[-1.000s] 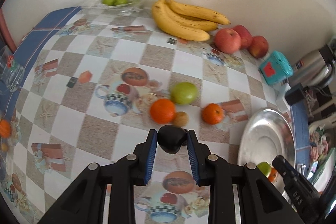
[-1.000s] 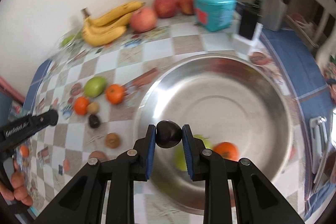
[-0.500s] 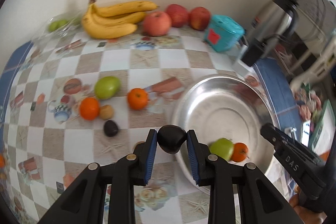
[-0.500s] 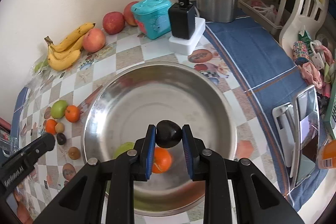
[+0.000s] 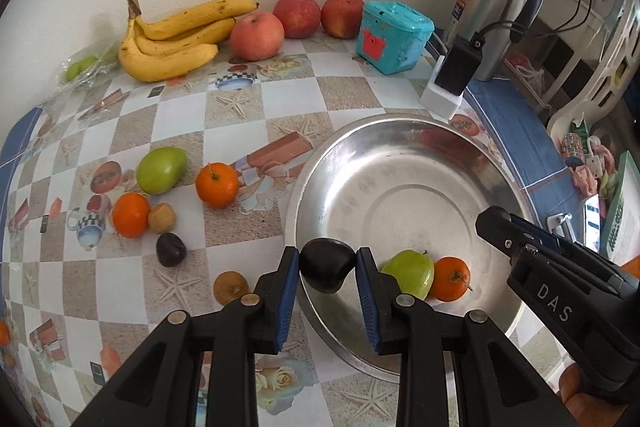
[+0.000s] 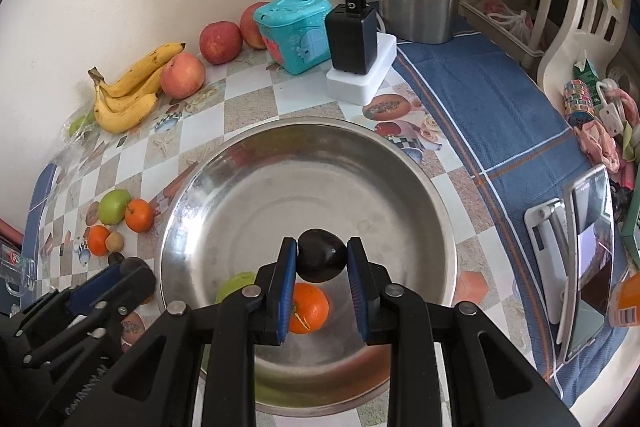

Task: Organize fruits
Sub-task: 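Carry both dark plums over the steel bowl beside the pear and orange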

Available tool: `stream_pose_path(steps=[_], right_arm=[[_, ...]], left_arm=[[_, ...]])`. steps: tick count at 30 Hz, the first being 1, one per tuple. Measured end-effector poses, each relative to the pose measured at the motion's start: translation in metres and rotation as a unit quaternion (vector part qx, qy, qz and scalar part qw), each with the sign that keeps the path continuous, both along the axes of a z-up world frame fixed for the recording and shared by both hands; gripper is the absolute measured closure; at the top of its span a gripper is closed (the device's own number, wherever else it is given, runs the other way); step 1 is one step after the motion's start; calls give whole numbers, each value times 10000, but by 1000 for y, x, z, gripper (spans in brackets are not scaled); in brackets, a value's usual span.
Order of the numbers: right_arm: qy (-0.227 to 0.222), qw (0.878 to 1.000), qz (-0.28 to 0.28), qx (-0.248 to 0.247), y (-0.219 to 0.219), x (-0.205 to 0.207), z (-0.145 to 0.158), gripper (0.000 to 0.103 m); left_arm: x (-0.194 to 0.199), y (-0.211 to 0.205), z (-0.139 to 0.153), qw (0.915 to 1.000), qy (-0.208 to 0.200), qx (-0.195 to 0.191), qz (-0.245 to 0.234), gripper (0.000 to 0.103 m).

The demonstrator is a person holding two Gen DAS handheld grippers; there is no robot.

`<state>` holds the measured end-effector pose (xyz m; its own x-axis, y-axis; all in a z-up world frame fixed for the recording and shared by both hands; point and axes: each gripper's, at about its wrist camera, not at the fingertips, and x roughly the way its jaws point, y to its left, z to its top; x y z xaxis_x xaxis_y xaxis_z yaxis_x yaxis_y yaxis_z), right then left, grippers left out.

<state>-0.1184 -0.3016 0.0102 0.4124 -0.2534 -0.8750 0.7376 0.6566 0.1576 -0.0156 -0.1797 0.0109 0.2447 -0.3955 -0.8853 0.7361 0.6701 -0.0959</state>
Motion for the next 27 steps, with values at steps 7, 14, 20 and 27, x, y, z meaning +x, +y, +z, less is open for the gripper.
stream_pose_path(steps=[7,14,20,27], right_arm=[[-37,10000,54,19,-1,4,-9,77],[-43,9999,94,22,-2,7,-20,77],[-92,9999,52,62,-5,7,-27,77],[-65,9999,15,138,-7,7,-34,77]], left_arm=[[-5,-7,-5,9996,-177,-172,-127,72],[-9,-11,-12,9990,-296,-261,-203,72],[-8,-13,-16,9990,-323,-259,-194,72],[-8,-14,-19,9990,-338,-225,-177,72]])
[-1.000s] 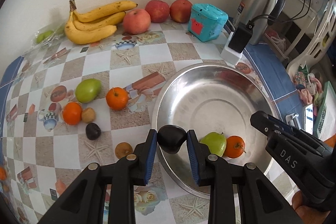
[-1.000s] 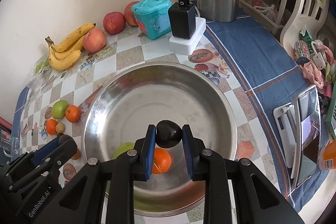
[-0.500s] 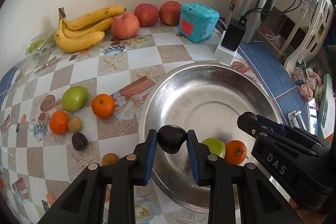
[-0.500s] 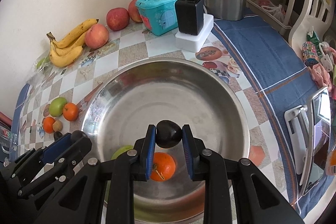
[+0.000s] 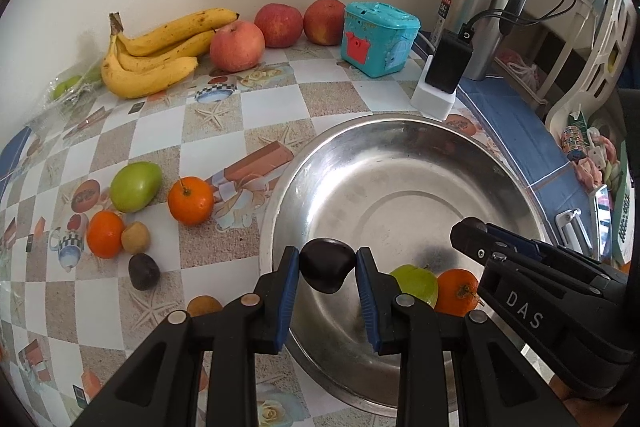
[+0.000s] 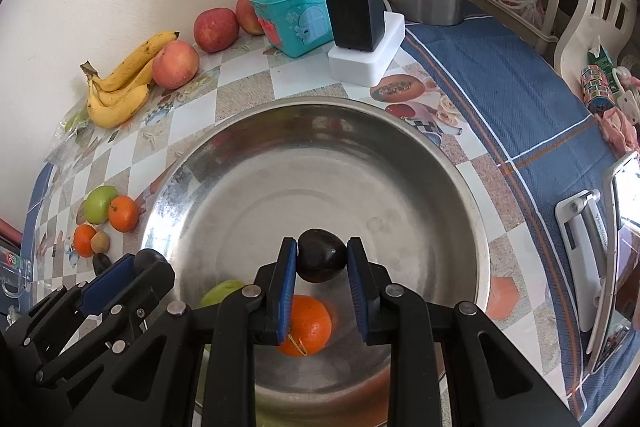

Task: Organize fruits
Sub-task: 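Carry both dark plums over the steel bowl beside the pear and orange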

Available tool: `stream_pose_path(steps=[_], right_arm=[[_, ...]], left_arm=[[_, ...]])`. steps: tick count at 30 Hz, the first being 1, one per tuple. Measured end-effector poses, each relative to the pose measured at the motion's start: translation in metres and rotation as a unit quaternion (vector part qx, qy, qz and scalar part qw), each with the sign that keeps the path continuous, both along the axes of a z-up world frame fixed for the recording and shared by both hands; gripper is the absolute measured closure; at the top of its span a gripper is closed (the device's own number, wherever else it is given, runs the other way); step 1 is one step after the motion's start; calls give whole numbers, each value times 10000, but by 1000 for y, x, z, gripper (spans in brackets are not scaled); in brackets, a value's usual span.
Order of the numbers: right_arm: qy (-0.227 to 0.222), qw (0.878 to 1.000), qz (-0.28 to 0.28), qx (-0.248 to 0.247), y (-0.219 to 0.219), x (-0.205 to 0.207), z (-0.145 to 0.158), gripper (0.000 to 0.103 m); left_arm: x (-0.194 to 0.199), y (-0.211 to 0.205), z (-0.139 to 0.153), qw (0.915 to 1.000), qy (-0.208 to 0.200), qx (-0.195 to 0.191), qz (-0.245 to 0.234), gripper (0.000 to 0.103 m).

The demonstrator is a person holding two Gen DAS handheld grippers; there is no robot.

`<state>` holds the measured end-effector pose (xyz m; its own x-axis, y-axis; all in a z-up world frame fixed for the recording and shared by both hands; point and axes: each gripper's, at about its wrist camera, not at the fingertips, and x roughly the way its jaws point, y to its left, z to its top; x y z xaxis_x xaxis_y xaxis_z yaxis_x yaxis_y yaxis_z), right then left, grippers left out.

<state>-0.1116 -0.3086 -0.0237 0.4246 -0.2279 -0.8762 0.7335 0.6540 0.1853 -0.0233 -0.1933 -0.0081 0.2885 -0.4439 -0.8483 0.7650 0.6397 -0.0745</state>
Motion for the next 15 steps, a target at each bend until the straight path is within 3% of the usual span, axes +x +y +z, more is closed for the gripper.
stream_pose_path(steps=[15], right_arm=[[163,9997,-21,196,-4,-1,-19,77]], left_arm=[[2,-1,-9,9999,60,136,-4,72]])
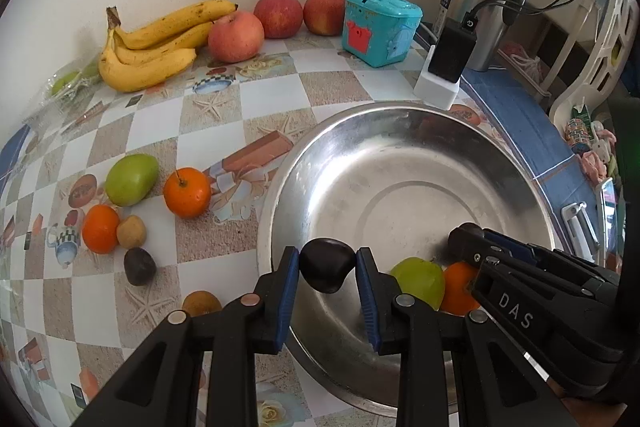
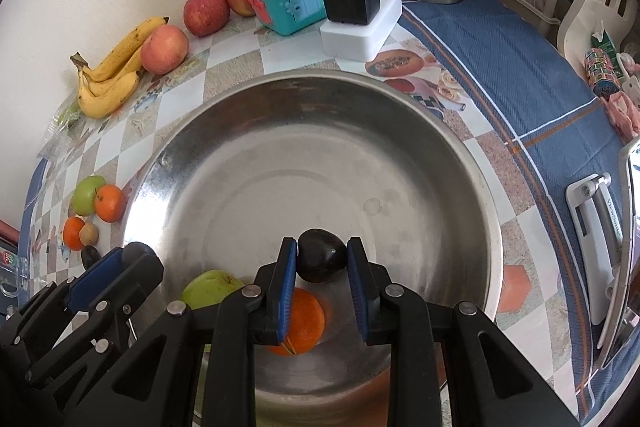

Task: Organize fruits
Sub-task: 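Carry both dark plums over the steel bowl beside the pear and orange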

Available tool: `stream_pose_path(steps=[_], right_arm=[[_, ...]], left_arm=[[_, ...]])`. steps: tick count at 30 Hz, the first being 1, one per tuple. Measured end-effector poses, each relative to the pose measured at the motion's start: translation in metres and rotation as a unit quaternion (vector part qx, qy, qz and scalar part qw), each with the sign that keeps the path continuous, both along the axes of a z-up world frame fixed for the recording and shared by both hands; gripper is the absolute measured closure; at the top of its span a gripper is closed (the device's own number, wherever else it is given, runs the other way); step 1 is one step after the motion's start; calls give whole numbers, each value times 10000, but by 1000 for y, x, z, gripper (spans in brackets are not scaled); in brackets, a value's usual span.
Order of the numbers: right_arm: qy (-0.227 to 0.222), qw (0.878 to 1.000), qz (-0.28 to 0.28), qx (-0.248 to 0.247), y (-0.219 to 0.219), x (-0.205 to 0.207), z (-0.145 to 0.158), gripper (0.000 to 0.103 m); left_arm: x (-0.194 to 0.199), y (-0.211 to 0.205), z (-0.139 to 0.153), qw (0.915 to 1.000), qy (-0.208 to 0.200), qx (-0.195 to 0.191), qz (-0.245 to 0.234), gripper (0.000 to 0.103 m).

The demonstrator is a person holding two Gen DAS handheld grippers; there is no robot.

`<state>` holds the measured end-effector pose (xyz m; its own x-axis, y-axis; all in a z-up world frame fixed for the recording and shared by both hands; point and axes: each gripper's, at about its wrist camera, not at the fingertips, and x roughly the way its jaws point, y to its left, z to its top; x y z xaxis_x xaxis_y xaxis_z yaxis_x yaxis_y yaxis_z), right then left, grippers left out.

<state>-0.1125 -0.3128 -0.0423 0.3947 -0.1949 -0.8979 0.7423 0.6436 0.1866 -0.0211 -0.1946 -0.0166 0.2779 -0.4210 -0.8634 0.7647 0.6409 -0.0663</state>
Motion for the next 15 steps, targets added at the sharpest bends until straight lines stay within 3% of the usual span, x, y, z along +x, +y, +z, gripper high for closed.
stream_pose_path(steps=[15], right_arm=[[12,10000,-2,44,-1,1,2,76]], left_arm=[[-1,-1,-3,9999,-30,106,-15,70]])
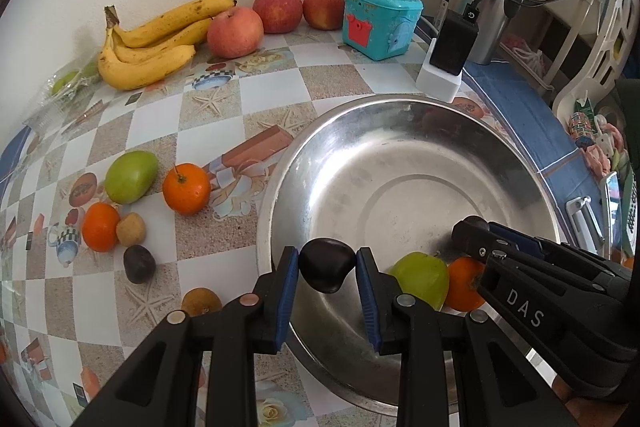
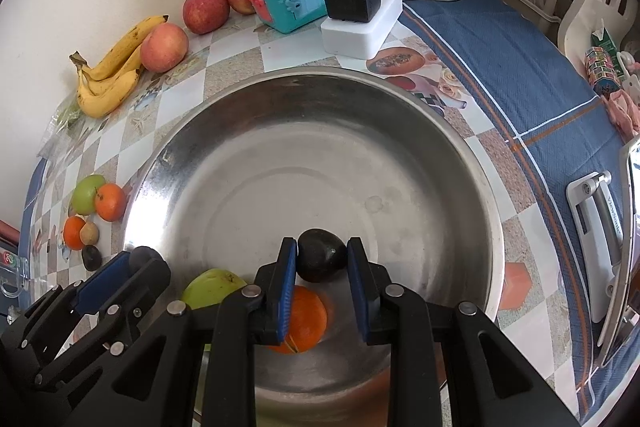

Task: Organize fruits
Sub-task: 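Carry both dark plums over the steel bowl beside the pear and orange, then open both tools to release the dark plums into the bowl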

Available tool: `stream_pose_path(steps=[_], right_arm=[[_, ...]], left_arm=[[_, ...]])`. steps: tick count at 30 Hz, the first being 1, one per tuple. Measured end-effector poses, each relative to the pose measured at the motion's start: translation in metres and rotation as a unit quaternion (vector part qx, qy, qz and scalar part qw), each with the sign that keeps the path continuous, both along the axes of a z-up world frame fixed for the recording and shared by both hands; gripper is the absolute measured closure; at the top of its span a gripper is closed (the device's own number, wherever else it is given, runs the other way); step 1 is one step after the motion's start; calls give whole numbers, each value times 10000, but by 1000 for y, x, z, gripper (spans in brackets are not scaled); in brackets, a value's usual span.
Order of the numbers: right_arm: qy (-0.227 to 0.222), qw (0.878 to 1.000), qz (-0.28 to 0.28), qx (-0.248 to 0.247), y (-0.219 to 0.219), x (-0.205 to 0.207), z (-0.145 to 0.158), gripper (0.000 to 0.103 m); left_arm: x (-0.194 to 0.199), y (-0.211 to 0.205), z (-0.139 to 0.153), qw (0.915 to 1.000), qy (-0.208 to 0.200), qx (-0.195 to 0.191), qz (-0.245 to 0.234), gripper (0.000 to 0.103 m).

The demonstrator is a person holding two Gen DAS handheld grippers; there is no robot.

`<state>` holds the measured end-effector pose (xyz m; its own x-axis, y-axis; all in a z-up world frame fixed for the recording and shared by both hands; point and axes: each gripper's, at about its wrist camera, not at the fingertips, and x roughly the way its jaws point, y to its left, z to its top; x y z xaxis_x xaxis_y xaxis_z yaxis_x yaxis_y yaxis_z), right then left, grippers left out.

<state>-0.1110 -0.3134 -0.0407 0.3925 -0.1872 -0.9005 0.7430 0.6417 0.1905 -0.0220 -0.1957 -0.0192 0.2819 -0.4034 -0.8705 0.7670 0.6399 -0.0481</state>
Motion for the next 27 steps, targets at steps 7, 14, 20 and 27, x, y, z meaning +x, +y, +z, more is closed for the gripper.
stream_pose_path(steps=[7,14,20,27], right_arm=[[-59,10000,12,-67,1,0,4,64],[-64,9999,26,-125,3,1,5,58],[-85,9998,-21,-151,3,0,8,53],[-173,9996,43,-241,5,2,22,53]], left_arm=[[-2,0,2,10000,-51,-16,7,59],[1,0,8,9999,-74,-57,71,56],[6,3,18,9997,-61,-87,222,51],[15,11,32,9987,-28,-119,495,51]])
